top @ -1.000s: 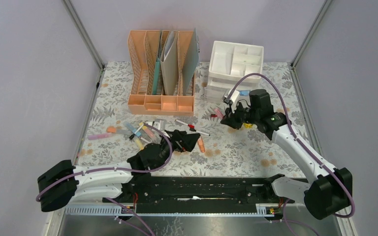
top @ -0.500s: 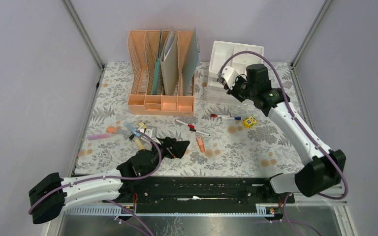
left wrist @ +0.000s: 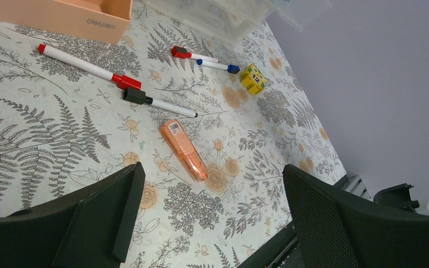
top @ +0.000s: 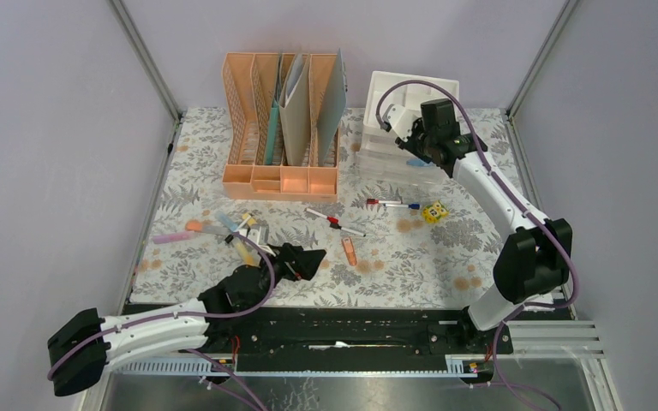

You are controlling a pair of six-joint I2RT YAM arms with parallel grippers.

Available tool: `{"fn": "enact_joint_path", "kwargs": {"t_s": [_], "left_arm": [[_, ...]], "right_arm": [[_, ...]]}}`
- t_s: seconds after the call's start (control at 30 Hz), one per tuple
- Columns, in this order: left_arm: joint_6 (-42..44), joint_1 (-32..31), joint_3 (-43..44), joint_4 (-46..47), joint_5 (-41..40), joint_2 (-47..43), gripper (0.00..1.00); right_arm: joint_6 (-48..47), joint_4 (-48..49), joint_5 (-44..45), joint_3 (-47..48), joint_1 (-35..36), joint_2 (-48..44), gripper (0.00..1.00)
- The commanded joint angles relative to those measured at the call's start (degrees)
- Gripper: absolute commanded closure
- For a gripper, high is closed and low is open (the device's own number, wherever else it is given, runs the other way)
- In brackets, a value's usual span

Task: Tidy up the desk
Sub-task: Place the stationery in the drawer, then pick up the stationery from the center of the board.

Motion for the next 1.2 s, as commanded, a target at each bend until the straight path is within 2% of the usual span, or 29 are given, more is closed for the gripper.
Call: {"fn": "enact_joint_path", "kwargs": {"t_s": [0.0,0.03,0.1,0.3,0.5,0.93,1.17], "left_arm": [[-0.39,0.28,-0.63,0.68,0.03,-1.36,0.01],[-0.39,0.28,-0.65,0.59,0.23,-1.47,0.01],[-0.38,0.28,-0.52,0.54,0.38,-1.64,0.01],[-0.40,0.27,0.03,0.50,1.07,-1.36,0.01],[-0.91,0.36,-0.26,2.14,2.29,-1.04,0.01],[-4.29,0.90,-0.39,8.24,7.44,1.14,0.01],[-9.79,1.02,1.95,7.94,7.87,5.59,0.01]], "right_arm": [[0.34,1.03,1.77,3.39,-1.58,1.01,0.56],[0.67,1.04,1.26,3.30,-1.87,0.96,0.50],[1.30,1.00,0.22,2.89,-2.10,0.49,0.46],[3.77,0.98,-2.55,2.17,-2.45,-2.32,0.45],[9.67,-0.24,-11.57,-0.57,-2.47,-7.99,0.45],[19.16,0.33,-33.02,-19.87,-2.62,-27.60,0.42],[21.11,6.79,-38.28,-32.52,-5.41,-39.55,0.32]]}}
